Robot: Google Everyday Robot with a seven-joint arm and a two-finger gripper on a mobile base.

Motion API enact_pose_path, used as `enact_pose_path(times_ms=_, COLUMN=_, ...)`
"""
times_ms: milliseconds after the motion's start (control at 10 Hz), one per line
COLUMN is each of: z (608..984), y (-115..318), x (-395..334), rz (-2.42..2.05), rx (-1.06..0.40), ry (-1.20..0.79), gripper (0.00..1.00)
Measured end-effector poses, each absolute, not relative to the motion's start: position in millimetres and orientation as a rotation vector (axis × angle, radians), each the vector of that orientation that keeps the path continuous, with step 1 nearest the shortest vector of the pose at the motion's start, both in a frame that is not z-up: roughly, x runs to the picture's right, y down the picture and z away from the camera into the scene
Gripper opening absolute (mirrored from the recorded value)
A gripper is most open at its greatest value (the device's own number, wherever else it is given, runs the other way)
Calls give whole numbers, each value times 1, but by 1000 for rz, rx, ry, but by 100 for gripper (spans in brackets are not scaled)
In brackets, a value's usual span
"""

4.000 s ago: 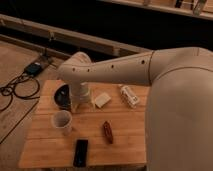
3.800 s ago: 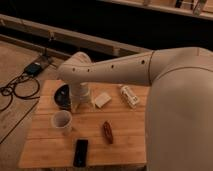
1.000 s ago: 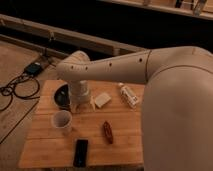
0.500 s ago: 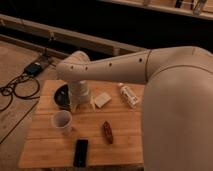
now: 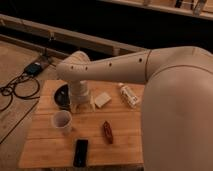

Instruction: Place the pepper in the ceramic bowl

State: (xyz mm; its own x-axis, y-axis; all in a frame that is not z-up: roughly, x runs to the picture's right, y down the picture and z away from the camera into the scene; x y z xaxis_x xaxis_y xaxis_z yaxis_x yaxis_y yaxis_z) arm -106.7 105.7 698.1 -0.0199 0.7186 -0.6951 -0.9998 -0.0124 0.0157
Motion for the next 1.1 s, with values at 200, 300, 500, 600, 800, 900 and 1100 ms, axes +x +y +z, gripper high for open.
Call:
enact_pose_path(times_ms=200, z=698, y=106, x=-107, rz=1503, rx=-595, ry=610, gripper=65)
enact_pose_path(times_ms=300, z=698, y=106, x=-107, rz=1503, rx=-595, ry=611, gripper=65)
enact_pose_path(times_ms=500, z=698, y=106, x=-107, rz=1503, rx=-595, ry=611, gripper=65)
enact_pose_path(times_ms=600, z=698, y=106, x=-107, rz=1503, rx=-595, ry=611, gripper=65)
enact_pose_path(times_ms=800, z=698, y=106, x=-107, rz=1502, rx=-595, ry=610, gripper=65)
enact_pose_path(times_ms=900, z=698, y=106, x=-107, rz=1493, rx=-598, ry=606, gripper=65)
enact_pose_path(times_ms=1100, z=697, y=107, x=-108, rz=1424, rx=-617, ry=579, gripper=65)
